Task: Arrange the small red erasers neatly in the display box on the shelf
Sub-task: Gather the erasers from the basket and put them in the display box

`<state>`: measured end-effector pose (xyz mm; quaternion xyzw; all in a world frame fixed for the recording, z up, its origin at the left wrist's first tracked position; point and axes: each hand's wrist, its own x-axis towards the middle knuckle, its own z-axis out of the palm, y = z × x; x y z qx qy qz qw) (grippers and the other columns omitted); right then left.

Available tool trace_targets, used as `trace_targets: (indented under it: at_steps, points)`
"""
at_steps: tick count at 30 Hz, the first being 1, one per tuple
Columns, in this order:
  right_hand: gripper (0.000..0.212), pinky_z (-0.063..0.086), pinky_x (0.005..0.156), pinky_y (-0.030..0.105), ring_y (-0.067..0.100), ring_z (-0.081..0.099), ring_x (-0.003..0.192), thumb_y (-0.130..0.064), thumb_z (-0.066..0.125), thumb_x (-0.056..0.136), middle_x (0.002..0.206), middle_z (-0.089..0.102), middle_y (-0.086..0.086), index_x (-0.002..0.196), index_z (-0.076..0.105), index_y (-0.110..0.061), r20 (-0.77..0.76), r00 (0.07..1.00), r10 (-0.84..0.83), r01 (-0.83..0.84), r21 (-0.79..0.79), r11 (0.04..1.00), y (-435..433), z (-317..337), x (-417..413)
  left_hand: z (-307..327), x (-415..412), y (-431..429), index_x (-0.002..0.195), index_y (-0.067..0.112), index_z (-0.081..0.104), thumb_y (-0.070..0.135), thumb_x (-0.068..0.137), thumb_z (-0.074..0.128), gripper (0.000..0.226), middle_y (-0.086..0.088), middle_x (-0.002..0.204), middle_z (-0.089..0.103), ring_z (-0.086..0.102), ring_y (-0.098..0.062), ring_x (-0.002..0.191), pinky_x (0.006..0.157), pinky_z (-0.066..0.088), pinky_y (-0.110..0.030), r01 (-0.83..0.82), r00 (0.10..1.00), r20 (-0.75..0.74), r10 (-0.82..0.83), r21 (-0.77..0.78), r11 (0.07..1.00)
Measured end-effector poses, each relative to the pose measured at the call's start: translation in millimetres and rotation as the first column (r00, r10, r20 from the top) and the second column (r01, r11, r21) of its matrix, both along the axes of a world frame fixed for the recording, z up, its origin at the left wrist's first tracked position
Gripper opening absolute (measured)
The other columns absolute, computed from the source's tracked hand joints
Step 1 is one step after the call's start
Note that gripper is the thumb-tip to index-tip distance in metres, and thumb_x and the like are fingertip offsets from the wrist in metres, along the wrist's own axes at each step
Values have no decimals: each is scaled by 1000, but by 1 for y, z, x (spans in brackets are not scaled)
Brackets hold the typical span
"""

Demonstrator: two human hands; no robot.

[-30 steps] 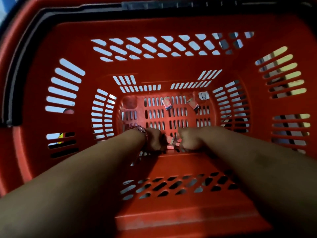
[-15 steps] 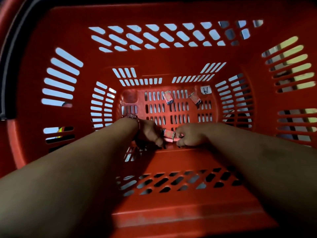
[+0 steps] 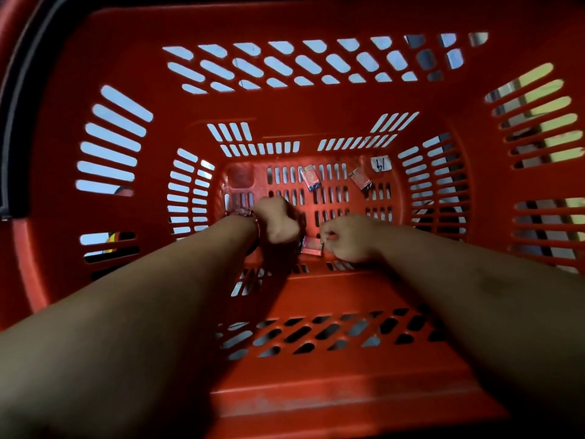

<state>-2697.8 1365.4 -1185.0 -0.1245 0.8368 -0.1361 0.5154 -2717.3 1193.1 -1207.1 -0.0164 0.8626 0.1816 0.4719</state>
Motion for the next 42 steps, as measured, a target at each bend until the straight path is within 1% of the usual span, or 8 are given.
trace_targets:
  at_steps: [4,11,14,18,25,31,35,42]
  points:
    - [27,44,73,31,19,58,86,-50,65,92,84,58,-5,90,58,-24,-147,987,60,-58,18,998,-5,3,-3,-1,4,0,97,14,71,26,85,66,17,-6,98,74,68,-24,86,69,52,-27,151,984,-90,-152,-15,988]
    - [29,39,76,30,17,63,102,-51,74,85,89,67,-11,102,72,-28,-150,988,33,-26,53,998,-16,-2,10,-11,12,3,113,16,65,33,84,75,35,-6,109,72,66,-28,101,82,49,-29,361,925,-181,-334,140,922]
    - [24,38,79,30,19,62,107,-46,72,88,104,70,-6,105,72,-29,-185,982,45,-32,72,997,-18,0,11,-16,15,4,107,20,69,35,84,75,28,-5,105,75,68,-28,97,78,48,-29,359,921,-219,-323,147,922]
    - [8,43,76,31,23,65,101,-34,64,94,94,63,-5,94,69,-27,-232,966,116,-80,159,984,-17,3,7,-17,17,7,105,22,71,40,87,70,25,-4,102,75,68,-28,96,81,54,-32,338,927,-218,-304,140,931]
    - [36,50,81,34,19,61,94,-51,68,86,101,62,0,106,61,-21,-150,989,-17,58,278,959,10,9,-10,-18,21,13,104,28,67,48,81,76,31,0,106,67,65,-25,98,78,53,-32,410,883,-252,-396,4,912]
    - [41,54,94,39,23,62,106,-46,65,93,119,62,6,122,57,-18,-163,984,-68,124,367,922,25,8,-11,-19,29,29,128,21,56,57,89,68,54,-2,123,61,65,-26,109,86,51,-34,387,874,-293,-387,-58,920]
    - [44,51,102,43,25,61,113,-39,66,92,126,61,7,130,55,-19,-64,998,-16,38,360,932,22,0,-7,-16,33,42,129,15,56,35,98,59,37,-9,122,62,65,-29,107,87,56,-40,445,839,-277,-469,-148,883]
    - [32,52,98,43,25,63,111,-30,67,95,121,63,5,122,59,-17,-109,985,131,-79,386,919,15,-12,-5,-11,33,44,121,14,61,21,94,63,28,-9,115,68,68,-31,105,87,58,-43,475,817,-266,-512,-192,859]
